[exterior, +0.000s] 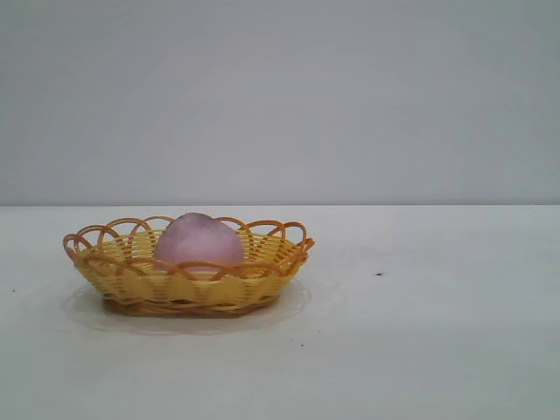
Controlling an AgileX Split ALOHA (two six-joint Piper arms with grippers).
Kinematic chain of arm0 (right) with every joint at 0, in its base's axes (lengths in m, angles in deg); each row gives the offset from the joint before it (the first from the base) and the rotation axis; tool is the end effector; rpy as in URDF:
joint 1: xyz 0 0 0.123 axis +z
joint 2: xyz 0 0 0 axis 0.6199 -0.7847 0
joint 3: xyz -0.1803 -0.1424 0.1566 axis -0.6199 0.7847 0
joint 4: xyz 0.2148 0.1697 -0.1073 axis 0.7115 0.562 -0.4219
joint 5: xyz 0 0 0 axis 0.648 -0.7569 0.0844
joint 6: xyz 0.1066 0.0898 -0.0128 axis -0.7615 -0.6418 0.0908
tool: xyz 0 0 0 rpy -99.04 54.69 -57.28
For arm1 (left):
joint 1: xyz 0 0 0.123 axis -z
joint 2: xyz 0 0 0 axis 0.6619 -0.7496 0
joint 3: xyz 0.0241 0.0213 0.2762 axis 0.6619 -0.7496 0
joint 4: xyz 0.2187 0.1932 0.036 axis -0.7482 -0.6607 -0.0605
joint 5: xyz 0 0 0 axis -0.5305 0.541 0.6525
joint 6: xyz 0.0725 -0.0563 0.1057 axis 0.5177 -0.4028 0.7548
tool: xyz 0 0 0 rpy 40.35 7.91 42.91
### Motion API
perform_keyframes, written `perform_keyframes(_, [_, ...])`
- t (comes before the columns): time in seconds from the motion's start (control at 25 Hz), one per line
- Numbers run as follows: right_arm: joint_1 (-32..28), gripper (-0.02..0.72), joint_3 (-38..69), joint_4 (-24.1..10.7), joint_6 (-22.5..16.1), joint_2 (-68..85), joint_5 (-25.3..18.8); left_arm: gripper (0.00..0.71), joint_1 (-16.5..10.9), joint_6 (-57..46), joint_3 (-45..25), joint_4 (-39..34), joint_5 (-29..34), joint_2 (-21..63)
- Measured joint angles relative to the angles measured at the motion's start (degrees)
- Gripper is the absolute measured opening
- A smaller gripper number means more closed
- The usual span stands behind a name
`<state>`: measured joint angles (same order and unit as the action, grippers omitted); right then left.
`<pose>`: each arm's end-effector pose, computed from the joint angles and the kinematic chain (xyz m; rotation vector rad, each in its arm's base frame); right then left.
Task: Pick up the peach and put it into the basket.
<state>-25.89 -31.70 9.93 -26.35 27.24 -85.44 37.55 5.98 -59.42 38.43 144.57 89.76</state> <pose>0.0721 0.0263 0.2631 -0.3072 2.1034 0.1864 0.0777 0.0107 0.2640 -0.0809 2.0997 0.0880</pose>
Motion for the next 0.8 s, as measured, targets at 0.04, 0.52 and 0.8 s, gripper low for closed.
perform_keyframes(0.04, [0.0,0.269,0.0,0.0,0.0,0.0,0.0,0.391,0.0,0.0,0.0,0.0,0.0,0.0])
perform_keyframes(0.52, [-6.8,0.211,0.1,0.2,0.0,0.0,0.1,0.391,0.0,0.0,0.0,0.0,0.0,0.0])
perform_keyframes(0.8, [-6.8,0.211,0.1,0.2,0.0,0.0,0.1,0.391,0.0,0.0,0.0,0.0,0.0,0.0])
